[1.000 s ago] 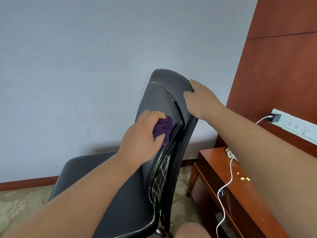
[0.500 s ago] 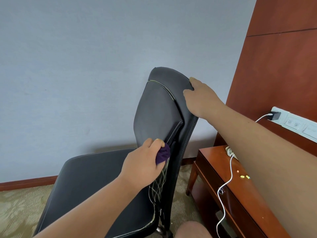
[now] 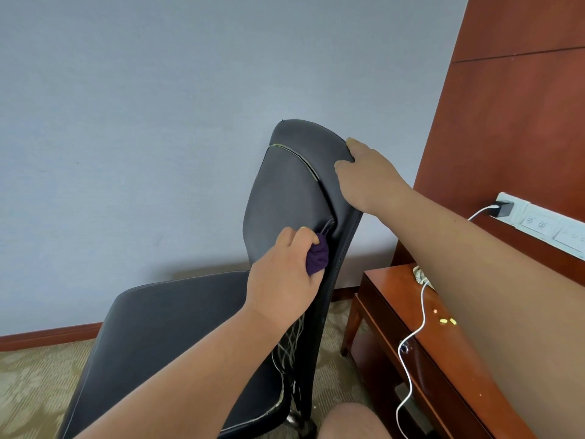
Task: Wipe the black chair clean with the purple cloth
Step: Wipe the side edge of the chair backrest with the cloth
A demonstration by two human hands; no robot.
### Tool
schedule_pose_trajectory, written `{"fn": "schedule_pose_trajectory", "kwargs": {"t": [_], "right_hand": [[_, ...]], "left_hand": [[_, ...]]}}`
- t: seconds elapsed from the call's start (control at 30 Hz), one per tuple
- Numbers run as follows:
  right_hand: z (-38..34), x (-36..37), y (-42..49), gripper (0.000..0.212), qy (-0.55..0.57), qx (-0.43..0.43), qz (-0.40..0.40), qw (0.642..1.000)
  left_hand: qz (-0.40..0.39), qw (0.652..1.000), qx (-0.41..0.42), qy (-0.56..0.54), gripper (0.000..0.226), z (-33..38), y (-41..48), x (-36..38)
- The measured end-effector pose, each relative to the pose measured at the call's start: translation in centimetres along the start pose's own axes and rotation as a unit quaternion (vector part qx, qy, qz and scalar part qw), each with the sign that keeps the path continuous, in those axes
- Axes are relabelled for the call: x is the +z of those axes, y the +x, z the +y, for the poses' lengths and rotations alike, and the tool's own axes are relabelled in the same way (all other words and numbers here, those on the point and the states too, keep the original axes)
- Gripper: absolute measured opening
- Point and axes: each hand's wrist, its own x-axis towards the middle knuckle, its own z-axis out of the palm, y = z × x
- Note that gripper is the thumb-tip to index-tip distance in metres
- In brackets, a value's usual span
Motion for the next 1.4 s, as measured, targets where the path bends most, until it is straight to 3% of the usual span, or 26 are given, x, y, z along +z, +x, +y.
{"fn": "schedule_pose_trajectory", "kwargs": {"t": [0.2, 0.3, 0.33, 0.57, 0.8, 0.93, 1.03, 1.2, 1.4], "right_hand": [[0.1, -0.1, -0.2, 0.016, 0.003, 0.009, -0.003, 1.000], [-0.2, -0.1, -0.2, 0.054, -0.003, 0.011, -0.009, 1.000], [-0.2, -0.1, -0.2, 0.058, -0.004, 0.012, -0.007, 1.000], [-0.1, 0.2, 0.0, 0.034, 0.004, 0.003, 0.006, 1.000], [0.1, 0.2, 0.2, 0.057, 0.001, 0.008, 0.009, 1.000], [-0.1, 0.2, 0.1, 0.043, -0.037, 0.014, 0.021, 0.999], [-0.3, 0.6, 0.0, 0.063, -0.119, 0.026, 0.047, 0.991], [-0.6, 1.2, -0.3, 0.061, -0.224, 0.022, 0.098, 0.969], [-0.3, 1.2, -0.6, 0.058, -0.221, 0.012, 0.102, 0.970]], "left_hand": [[-0.032, 0.998, -0.040, -0.025, 0.023, 0.2, -0.5, -0.2], [-0.061, 0.998, -0.024, -0.008, 0.025, -0.4, -1.0, -0.6], [-0.064, 0.998, -0.018, -0.002, 0.024, -0.6, -1.1, -0.9], [0.023, 0.997, -0.036, -0.071, 0.023, 0.7, 0.1, -0.8], [-0.010, 0.999, 0.050, -0.009, 0.035, -1.7, -1.8, -0.1], [-0.062, 0.992, 0.087, 0.065, 0.032, -2.8, -2.8, -0.4], [-0.067, 0.996, 0.053, 0.024, 0.030, -2.8, -2.7, -0.9], [-0.001, 0.992, -0.076, -0.097, 0.037, -1.4, -0.6, -1.9], [-0.036, 0.992, -0.066, -0.098, 0.034, 0.0, -0.6, -0.4]]}}
